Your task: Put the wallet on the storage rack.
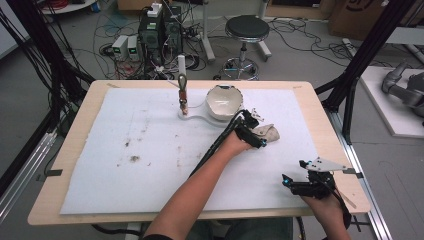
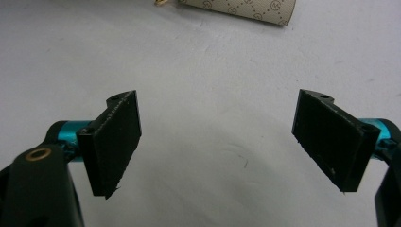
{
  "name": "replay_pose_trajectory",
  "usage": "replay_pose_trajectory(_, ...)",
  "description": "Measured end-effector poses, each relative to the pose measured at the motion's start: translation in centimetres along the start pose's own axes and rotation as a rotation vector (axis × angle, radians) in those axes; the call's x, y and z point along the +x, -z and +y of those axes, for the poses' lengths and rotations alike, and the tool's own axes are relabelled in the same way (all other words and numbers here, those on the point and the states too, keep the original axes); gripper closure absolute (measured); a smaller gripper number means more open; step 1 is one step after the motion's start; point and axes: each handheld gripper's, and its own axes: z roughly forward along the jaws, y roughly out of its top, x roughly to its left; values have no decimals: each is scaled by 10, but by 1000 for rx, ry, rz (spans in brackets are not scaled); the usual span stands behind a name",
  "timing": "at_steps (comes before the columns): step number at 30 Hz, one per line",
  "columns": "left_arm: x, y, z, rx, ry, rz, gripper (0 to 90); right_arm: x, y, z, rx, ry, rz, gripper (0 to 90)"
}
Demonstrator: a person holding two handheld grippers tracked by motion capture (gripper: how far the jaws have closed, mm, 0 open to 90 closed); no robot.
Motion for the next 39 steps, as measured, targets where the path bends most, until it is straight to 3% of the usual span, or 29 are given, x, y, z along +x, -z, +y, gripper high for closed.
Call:
replay_pose_trajectory(3, 0, -8, -4, 30, -16, 4, 176, 0, -1, 0, 1, 3, 1, 165)
replay_pose_trajectory(9, -1, -8, -5, 28, -31, 7, 169, 0, -1, 0, 2, 2, 2, 165)
replay_pose_trajectory(13, -5, -5, -4, 26, -69, -8, 294, 0, -1, 0, 1, 6, 3, 165)
replay_pose_trajectory(20, -7, -3, -3, 21, -60, -8, 353, 0, -1, 0, 6, 5, 2, 165)
replay_pose_trajectory(25, -10, 4, -2, 48, -72, -4, 366, -1, -2, -1, 8, 1, 2, 165)
replay_pose_trajectory(32, -8, 35, 2, -6, -68, 2, 366, -2, -4, -1, 13, -1, 3, 165)
replay_pose_trajectory(39, -3, 87, 8, -73, -82, 30, 366, 3, -8, 3, 14, 17, 9, 165)
